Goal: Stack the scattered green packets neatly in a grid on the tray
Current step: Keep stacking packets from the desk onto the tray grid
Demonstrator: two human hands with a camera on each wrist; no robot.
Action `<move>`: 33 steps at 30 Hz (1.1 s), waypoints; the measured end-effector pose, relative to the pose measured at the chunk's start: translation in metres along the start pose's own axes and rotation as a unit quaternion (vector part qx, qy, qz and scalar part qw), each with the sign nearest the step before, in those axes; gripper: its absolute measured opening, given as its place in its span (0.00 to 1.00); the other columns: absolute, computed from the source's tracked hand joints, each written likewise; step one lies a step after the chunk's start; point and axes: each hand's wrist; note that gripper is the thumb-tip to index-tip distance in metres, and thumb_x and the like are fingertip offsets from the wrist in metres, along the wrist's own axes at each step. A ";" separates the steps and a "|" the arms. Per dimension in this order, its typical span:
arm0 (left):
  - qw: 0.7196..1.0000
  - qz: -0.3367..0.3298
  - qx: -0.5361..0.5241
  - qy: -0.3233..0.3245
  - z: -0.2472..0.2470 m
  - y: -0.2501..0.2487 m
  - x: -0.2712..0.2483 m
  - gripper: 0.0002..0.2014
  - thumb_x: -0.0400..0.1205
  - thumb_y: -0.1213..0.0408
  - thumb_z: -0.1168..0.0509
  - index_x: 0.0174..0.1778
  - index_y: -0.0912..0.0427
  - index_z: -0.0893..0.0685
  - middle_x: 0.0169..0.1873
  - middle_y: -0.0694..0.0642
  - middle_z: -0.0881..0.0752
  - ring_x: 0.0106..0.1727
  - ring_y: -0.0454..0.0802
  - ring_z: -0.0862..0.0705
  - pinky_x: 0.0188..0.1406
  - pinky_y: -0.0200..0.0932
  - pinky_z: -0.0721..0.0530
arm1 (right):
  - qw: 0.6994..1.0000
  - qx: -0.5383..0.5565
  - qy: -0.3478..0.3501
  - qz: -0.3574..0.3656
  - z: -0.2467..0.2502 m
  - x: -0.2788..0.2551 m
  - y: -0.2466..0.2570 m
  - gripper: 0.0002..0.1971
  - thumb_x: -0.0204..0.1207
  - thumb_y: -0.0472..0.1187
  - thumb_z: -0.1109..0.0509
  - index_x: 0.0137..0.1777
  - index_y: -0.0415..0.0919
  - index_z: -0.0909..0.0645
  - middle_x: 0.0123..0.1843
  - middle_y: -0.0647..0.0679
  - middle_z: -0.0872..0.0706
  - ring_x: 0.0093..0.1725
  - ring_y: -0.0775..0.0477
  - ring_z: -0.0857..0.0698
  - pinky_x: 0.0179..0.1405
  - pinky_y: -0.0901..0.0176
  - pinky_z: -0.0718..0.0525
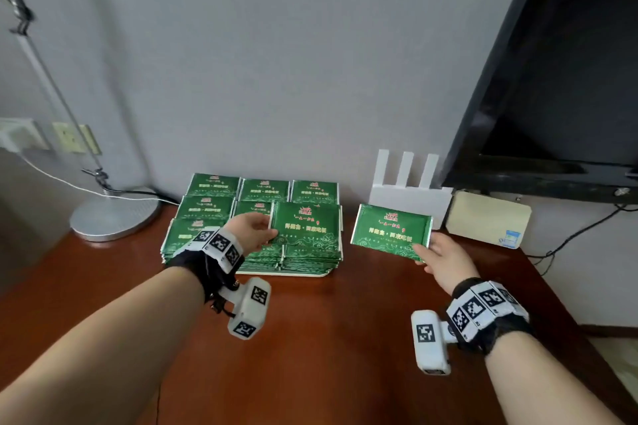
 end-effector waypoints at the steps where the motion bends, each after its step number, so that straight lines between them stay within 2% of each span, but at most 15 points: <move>1: 1.000 0.012 -0.007 -0.008 0.015 0.011 0.000 0.19 0.81 0.64 0.35 0.67 0.64 0.24 0.55 0.55 0.16 0.39 0.43 0.19 0.33 0.32 0.22 | 1.000 0.004 0.004 0.002 -0.013 -0.001 0.009 0.05 0.80 0.36 0.37 0.54 0.45 0.26 0.42 0.54 0.17 0.38 0.55 0.18 0.36 0.66 0.22; 3: 0.999 0.029 -0.022 -0.021 0.046 0.034 0.005 0.19 0.80 0.64 0.34 0.66 0.66 0.23 0.54 0.58 0.15 0.36 0.43 0.20 0.30 0.33 0.24 | 1.000 0.004 0.013 0.005 -0.039 0.000 0.027 0.05 0.80 0.36 0.37 0.54 0.43 0.25 0.44 0.50 0.16 0.37 0.55 0.18 0.35 0.66 0.23; 6: 0.996 0.052 -0.047 -0.046 0.087 0.062 0.012 0.16 0.80 0.65 0.34 0.61 0.69 0.20 0.43 0.58 0.16 0.31 0.46 0.22 0.27 0.35 0.23 | 1.000 0.007 0.022 0.005 -0.075 0.005 0.049 0.05 0.80 0.37 0.37 0.54 0.41 0.24 0.44 0.48 0.16 0.36 0.56 0.19 0.32 0.65 0.24; 10: 0.994 0.063 -0.060 -0.068 0.126 0.088 0.022 0.12 0.80 0.67 0.35 0.57 0.70 0.19 0.32 0.53 0.18 0.24 0.40 0.21 0.17 0.27 0.25 | 0.999 -0.015 0.047 0.002 -0.117 0.021 0.076 0.06 0.80 0.38 0.37 0.55 0.42 0.22 0.39 0.54 0.17 0.35 0.55 0.19 0.33 0.64 0.24; 13: 0.993 0.069 -0.053 -0.085 0.146 0.102 0.032 0.11 0.81 0.68 0.35 0.57 0.67 0.18 0.30 0.50 0.19 0.26 0.42 0.25 0.12 0.24 0.30 | 0.996 -0.049 0.070 -0.011 -0.147 0.041 0.093 0.12 0.80 0.39 0.37 0.60 0.35 0.21 0.40 0.48 0.17 0.36 0.52 0.19 0.34 0.59 0.22; 15: 0.991 0.077 -0.050 -0.095 0.157 0.111 0.044 0.13 0.80 0.67 0.34 0.60 0.64 0.19 0.30 0.50 0.19 0.25 0.41 0.25 0.11 0.24 0.31 | 0.994 -0.069 0.082 -0.025 -0.166 0.055 0.101 0.17 0.80 0.40 0.37 0.66 0.34 0.25 0.43 0.45 0.17 0.35 0.54 0.19 0.27 0.66 0.23; 17: 0.990 0.087 -0.045 -0.099 0.167 0.120 0.061 0.16 0.80 0.65 0.34 0.63 0.63 0.20 0.37 0.55 0.15 0.25 0.41 0.25 0.14 0.28 0.28 | 0.992 -0.083 0.087 -0.040 -0.184 0.070 0.107 0.19 0.80 0.41 0.37 0.69 0.33 0.26 0.47 0.44 0.17 0.34 0.56 0.19 0.23 0.69 0.24; 19: 0.990 0.101 -0.040 -0.089 0.172 0.126 0.078 0.17 0.80 0.64 0.33 0.64 0.62 0.20 0.46 0.59 0.13 0.25 0.42 0.24 0.16 0.29 0.27 | 0.990 -0.096 0.084 -0.052 -0.200 0.085 0.111 0.19 0.80 0.41 0.37 0.69 0.33 0.26 0.49 0.43 0.17 0.38 0.53 0.18 0.32 0.61 0.21; 22: 0.989 0.120 -0.051 -0.067 0.173 0.136 0.103 0.15 0.80 0.66 0.34 0.62 0.63 0.20 0.35 0.53 0.16 0.23 0.41 0.22 0.12 0.27 0.27 | 0.984 -0.140 0.092 -0.060 -0.219 0.102 0.116 0.20 0.80 0.41 0.37 0.68 0.32 0.26 0.56 0.39 0.15 0.47 0.45 0.15 0.42 0.56 0.20; 25: 0.990 0.135 -0.040 -0.033 0.171 0.146 0.124 0.15 0.80 0.65 0.34 0.62 0.62 0.21 0.36 0.53 0.16 0.26 0.42 0.22 0.13 0.26 0.27 | 0.973 -0.189 0.112 -0.067 -0.232 0.117 0.117 0.21 0.81 0.43 0.38 0.71 0.32 0.28 0.62 0.39 0.17 0.51 0.44 0.15 0.51 0.55 0.20; 28: 0.989 0.145 -0.030 -0.010 0.169 0.157 0.138 0.15 0.79 0.65 0.34 0.62 0.60 0.21 0.40 0.55 0.15 0.27 0.42 0.22 0.14 0.26 0.28 | 0.960 -0.241 0.125 -0.064 -0.240 0.130 0.116 0.21 0.81 0.44 0.38 0.68 0.30 0.26 0.61 0.37 0.16 0.55 0.40 0.15 0.59 0.50 0.19; 31: 0.989 0.143 -0.021 0.001 0.166 0.163 0.146 0.15 0.78 0.64 0.32 0.61 0.61 0.21 0.45 0.56 0.13 0.30 0.43 0.20 0.18 0.29 0.25 | 0.950 -0.276 0.130 -0.069 -0.245 0.134 0.113 0.18 0.80 0.45 0.37 0.62 0.32 0.22 0.53 0.39 0.13 0.53 0.41 0.15 0.55 0.53 0.20; 33: 0.990 0.140 -0.017 0.004 0.163 0.164 0.148 0.14 0.78 0.65 0.32 0.59 0.63 0.20 0.44 0.55 0.14 0.31 0.43 0.19 0.19 0.28 0.24 | 0.946 -0.292 0.124 -0.070 -0.247 0.138 0.110 0.18 0.78 0.46 0.35 0.60 0.33 0.20 0.49 0.39 0.12 0.51 0.42 0.14 0.51 0.54 0.18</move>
Point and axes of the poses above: each hand's wrist, its own x-axis towards the middle knuckle, its own z-axis out of the back of the hand, y = z × x
